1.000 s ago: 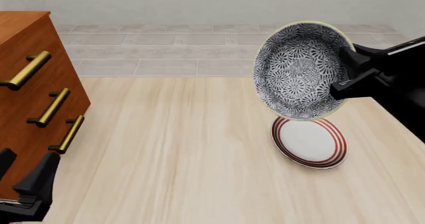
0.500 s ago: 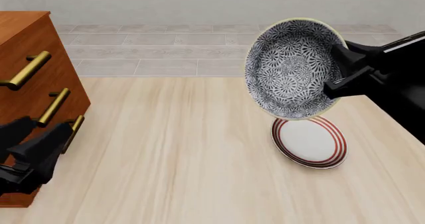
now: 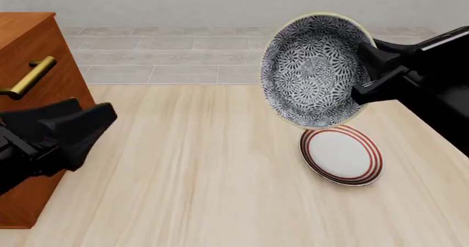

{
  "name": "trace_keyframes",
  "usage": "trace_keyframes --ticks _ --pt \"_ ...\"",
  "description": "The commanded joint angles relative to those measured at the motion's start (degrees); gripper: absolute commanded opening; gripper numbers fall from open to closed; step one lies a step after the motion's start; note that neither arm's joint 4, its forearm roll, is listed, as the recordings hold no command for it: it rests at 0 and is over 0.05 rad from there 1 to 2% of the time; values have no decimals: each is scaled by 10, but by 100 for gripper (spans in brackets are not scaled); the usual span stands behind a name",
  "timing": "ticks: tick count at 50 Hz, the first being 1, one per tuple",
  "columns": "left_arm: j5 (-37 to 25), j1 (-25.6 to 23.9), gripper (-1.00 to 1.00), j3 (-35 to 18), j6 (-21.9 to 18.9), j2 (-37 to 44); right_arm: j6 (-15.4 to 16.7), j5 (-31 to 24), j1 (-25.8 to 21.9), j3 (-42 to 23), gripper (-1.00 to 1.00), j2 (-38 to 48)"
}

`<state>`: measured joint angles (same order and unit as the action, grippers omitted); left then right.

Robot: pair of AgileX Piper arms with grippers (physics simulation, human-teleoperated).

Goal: Put the bowl on top of the cabinet.

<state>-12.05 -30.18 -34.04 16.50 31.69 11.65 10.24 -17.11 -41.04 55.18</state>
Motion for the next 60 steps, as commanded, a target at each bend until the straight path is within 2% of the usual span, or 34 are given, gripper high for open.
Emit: trace_keyframes --ticks 1,4,6,18,22,39,60 --pt "18 -38 100 -28 20 70 -6 0 -10 -7 -100 0" --pt "27 -54 100 -26 65 98 -6 1 -13 -7 -100 2" --pt "30 -54 100 -32 55 99 -6 1 -15 -7 -100 3" --pt "41 -83 100 -61 55 148 -13 4 -27 -12 -100 11" --pt "49 -92 100 -67 67 167 -16 8 -30 -11 -100 14" --pt "68 -116 100 -89 64 200 -23 22 -36 -9 -100 31" --pt "77 -111 100 -136 57 243 -25 29 -48 1 -100 28"
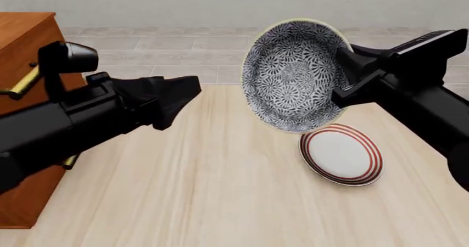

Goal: Put the bowl on top of the cabinet.

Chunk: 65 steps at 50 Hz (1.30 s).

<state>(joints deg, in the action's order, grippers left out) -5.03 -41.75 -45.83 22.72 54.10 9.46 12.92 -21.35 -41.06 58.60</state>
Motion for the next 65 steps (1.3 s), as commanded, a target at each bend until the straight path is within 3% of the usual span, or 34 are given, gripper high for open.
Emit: trace_keyframes --ticks 1,18,65 --pt "7 7 100 -19 -7 21 -3 1 -6 2 -100 -7" --pt "33 20 100 -41 4 50 -10 2 -10 14 -100 -20" --pt "97 16 100 -18 13 100 -24 -1 -36 34 -100 -44"
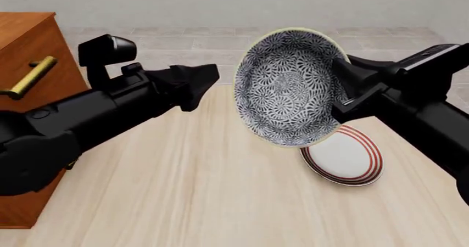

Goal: Put the bowl on top of the cabinet.

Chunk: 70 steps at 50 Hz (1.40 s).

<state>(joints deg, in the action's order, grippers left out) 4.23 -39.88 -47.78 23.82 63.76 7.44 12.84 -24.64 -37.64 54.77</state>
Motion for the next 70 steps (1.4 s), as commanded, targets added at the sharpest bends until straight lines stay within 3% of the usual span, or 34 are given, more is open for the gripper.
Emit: trace_keyframes --ticks 1,16,68,69,70 --pt "4 -3 100 1 2 4 -4 0 -3 -1 -100 -6" --pt "56 -15 100 23 7 48 -8 -4 -22 9 -100 -22" --pt "110 -45 100 22 8 121 -19 9 -41 30 -100 -36" --pt "113 -42 -100 25 10 118 -19 10 -41 31 -100 -36" --pt "113 -40 -100 26 10 114 -19 10 -41 31 -100 -37"
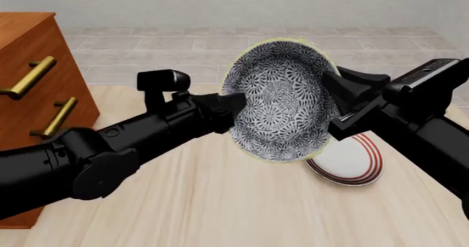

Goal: Put the bowl on top of the cabinet.

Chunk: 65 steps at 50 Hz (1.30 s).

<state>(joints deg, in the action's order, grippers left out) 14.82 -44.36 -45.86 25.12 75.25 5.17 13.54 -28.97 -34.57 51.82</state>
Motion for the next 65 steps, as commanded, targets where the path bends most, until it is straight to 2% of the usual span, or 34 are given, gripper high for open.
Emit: trace_keyframes --ticks 1,26,27,46,50,57,65 --pt "7 4 -100 8 -4 0 3 3 3 1 -100 -7" --pt "8 23 -100 14 -10 -3 -1 -11 -4 -3 -100 -17" --pt "7 26 -100 14 -10 -3 -1 -12 -5 -3 100 -19" --pt "7 56 -100 2 -12 10 -11 -61 -48 -11 100 -64" --pt "9 62 -100 0 -17 16 -30 -82 -74 -14 100 -84" --pt "4 69 -100 -8 -20 17 -26 -105 -94 -20 100 -110" --pt "-5 79 -100 -9 -15 0 -24 -117 -92 -20 100 -131"
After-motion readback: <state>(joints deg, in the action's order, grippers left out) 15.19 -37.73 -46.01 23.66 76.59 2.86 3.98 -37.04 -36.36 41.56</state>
